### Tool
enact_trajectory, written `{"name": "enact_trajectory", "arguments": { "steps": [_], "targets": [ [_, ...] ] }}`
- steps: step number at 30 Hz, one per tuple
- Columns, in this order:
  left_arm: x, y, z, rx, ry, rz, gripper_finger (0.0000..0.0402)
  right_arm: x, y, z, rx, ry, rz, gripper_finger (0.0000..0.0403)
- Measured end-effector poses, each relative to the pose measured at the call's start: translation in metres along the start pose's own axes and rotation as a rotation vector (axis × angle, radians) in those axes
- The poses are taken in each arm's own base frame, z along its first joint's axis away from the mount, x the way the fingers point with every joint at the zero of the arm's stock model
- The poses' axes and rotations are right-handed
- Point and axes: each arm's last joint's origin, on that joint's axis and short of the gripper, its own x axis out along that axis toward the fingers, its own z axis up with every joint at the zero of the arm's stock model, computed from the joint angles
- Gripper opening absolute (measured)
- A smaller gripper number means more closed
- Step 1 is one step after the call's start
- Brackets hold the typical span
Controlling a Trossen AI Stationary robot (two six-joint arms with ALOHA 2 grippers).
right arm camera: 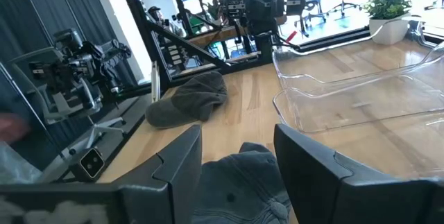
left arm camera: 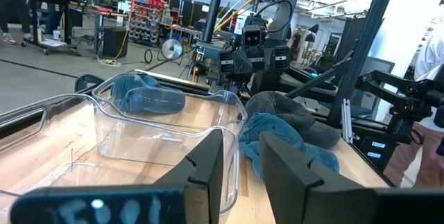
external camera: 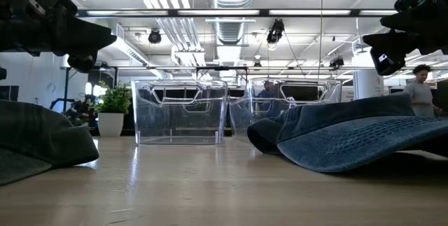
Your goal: Pick & Place hat
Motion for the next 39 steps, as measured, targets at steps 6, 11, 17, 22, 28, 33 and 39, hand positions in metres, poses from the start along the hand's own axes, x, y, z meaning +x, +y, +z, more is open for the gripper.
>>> {"name": "enact_trajectory", "arguments": {
  "steps": [6, 11, 17, 22, 28, 33, 39],
  "targets": [
    [0.0, 0.0, 0.0, 0.0, 0.0, 0.0, 0.009, 0.0, 0.0, 0.0, -0.064, -0.003, -0.005, 0.0176],
    [0.0, 0.0, 0.0, 0.0, 0.0, 0.0, 0.009, 0.0, 0.0, 0.001, -0.069, -0.011, -0.013, 0.0176],
    [-0.001, -0.004, 0.015, -0.281, -0.149, -0.067, 0.009, -0.003, 0.006, 0.021, 0.468, -0.217, 0.092, 0.0176],
    [-0.006, -0.007, 0.033, -0.679, -0.278, -0.16, 0.009, -0.014, 0.009, 0.049, 0.661, -0.585, 0.122, 0.0176],
    [-0.01, -0.008, 0.048, -0.72, -0.418, -0.135, 0.009, -0.025, 0.009, 0.062, 0.504, -0.811, 0.01, 0.0176],
    [-0.012, -0.004, 0.05, -0.881, -0.518, -0.034, 0.009, -0.021, 0.004, 0.058, 0.522, -0.824, -0.173, 0.0176],
    [-0.006, 0.005, 0.04, -0.949, -0.551, 0.217, 0.009, -0.005, -0.01, 0.039, 0.811, -0.711, -0.571, 0.0159]
  ]
}}
